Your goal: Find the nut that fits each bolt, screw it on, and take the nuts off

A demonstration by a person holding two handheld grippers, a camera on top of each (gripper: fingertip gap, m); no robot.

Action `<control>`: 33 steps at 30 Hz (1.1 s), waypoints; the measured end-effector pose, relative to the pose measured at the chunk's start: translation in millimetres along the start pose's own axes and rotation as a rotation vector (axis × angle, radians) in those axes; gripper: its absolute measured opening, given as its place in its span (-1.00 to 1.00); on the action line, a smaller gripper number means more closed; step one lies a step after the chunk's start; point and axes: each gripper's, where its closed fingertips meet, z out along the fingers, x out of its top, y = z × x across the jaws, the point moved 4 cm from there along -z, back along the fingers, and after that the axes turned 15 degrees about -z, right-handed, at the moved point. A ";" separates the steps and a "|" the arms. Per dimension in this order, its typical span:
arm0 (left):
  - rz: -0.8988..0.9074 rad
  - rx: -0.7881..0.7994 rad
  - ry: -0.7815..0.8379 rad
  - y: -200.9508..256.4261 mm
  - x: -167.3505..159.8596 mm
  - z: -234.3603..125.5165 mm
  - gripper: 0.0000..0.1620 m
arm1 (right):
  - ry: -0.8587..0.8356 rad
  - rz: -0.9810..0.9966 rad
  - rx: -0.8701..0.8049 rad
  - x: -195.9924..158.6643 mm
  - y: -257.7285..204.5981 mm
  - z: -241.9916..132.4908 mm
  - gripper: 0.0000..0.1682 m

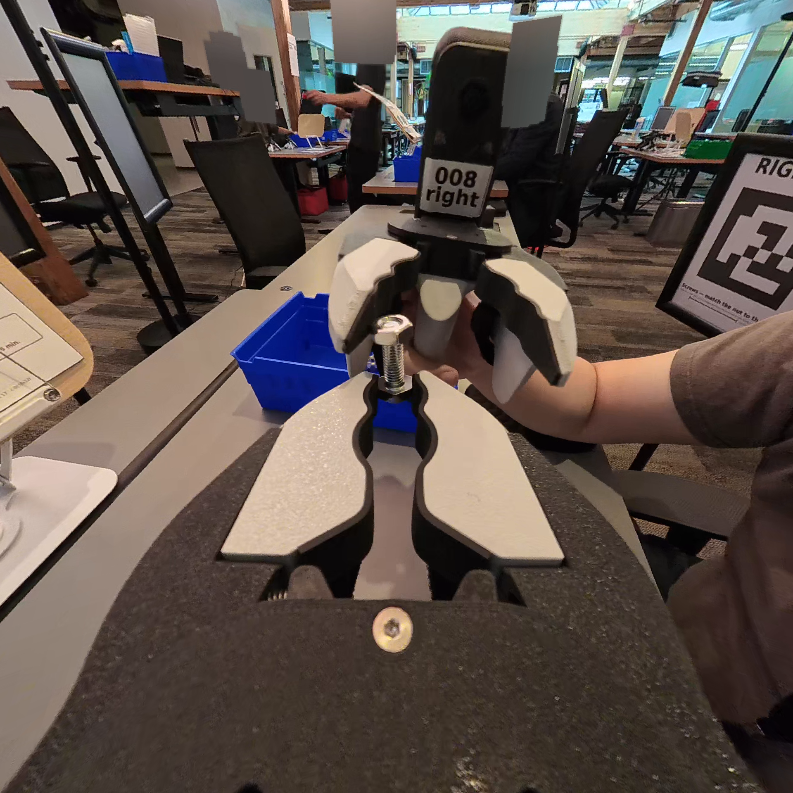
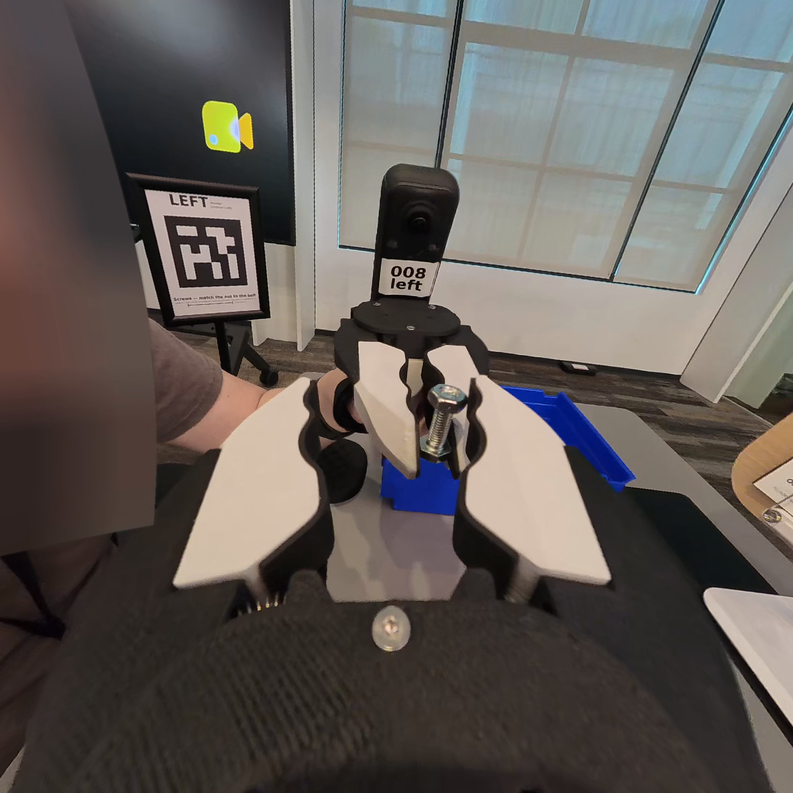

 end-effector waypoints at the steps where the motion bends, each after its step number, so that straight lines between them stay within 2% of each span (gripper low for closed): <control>1: 0.003 0.008 0.003 -1.0 0.8 -1.2 -0.82 | -0.004 -0.004 -0.004 0.1 0.2 -0.2 -0.19; 7: -0.019 0.025 0.026 -7.5 6.3 -9.3 -0.82 | 0.028 0.003 -0.025 5.8 6.5 -10.6 -0.26; 13: -0.003 0.013 -0.014 -3.9 -1.5 0.0 -0.82 | 0.006 0.018 -0.019 -4.7 4.6 0.0 -0.21; 17: -0.013 0.035 0.016 -9.5 2.8 -5.1 -0.83 | -0.018 -0.011 -0.034 -3.3 4.6 -0.8 -0.17; 21: -0.023 0.058 0.053 -15.0 9.5 -14.1 -0.82 | 0.016 0.003 -0.035 3.9 8.6 -11.1 -0.25; 26: -0.025 0.005 0.010 -7.3 1.9 -4.2 -0.82 | 0.023 0.017 -0.058 -1.3 10.9 -6.2 -0.16; 31: -0.002 0.048 0.022 -10.6 3.3 -5.6 -0.82 | -0.003 0.000 -0.031 -2.6 3.9 0.7 -0.10; 33: -0.018 0.052 0.046 -13.8 8.1 -12.0 -0.82 | 0.000 -0.011 -0.037 1.5 5.4 -4.6 -0.16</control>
